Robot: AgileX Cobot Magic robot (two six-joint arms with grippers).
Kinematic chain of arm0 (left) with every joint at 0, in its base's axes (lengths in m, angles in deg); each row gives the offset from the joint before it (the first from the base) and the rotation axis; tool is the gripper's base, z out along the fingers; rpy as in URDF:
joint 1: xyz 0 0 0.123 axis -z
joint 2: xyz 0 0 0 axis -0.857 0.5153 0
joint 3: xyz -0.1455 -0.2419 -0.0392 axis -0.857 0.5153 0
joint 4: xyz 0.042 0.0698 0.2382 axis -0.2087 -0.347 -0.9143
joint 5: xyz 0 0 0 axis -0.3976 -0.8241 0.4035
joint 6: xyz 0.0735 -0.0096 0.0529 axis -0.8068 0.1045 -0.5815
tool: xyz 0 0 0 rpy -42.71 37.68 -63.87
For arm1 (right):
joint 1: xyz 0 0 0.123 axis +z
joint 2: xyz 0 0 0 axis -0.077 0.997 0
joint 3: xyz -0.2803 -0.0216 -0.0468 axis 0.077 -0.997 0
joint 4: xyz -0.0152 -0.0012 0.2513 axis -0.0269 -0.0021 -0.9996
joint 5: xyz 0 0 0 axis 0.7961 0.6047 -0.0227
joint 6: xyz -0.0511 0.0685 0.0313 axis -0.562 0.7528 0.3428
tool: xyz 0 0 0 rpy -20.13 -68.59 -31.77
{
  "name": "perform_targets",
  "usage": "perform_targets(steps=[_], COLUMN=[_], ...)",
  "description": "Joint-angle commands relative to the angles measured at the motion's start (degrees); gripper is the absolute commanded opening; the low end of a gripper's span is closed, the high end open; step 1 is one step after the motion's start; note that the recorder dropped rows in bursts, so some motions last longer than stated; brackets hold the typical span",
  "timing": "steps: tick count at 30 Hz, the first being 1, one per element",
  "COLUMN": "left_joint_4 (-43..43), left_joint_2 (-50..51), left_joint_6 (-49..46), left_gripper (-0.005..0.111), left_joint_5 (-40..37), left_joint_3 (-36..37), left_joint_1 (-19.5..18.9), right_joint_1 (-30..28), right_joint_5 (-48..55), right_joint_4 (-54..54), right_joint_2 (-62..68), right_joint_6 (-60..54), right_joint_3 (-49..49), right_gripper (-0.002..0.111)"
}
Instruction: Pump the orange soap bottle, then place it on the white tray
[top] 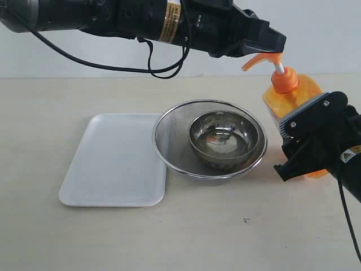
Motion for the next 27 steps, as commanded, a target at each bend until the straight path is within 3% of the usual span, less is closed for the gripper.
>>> perform_targets(steps=[1, 27], left_joint_4=[-1.9, -1.9], left_joint_2=[2.2, 5.7], left_joint_6=[0.3, 0.5], left_gripper=[0.005, 0.005], left_joint_5=[0.6, 2.8], left_joint_3=[0.2, 0.8], left_joint_1=[0.7, 0.7], right_joint_1=[0.2, 0.2], right_joint_5=[-0.9, -1.1], right_joint_4=[1.1, 3.1], right_joint_2=[-0.2, -0.2], right_joint_6=[0.4, 0.8], right_joint_3=[0.3, 0.3], right_gripper=[0.000, 0.000])
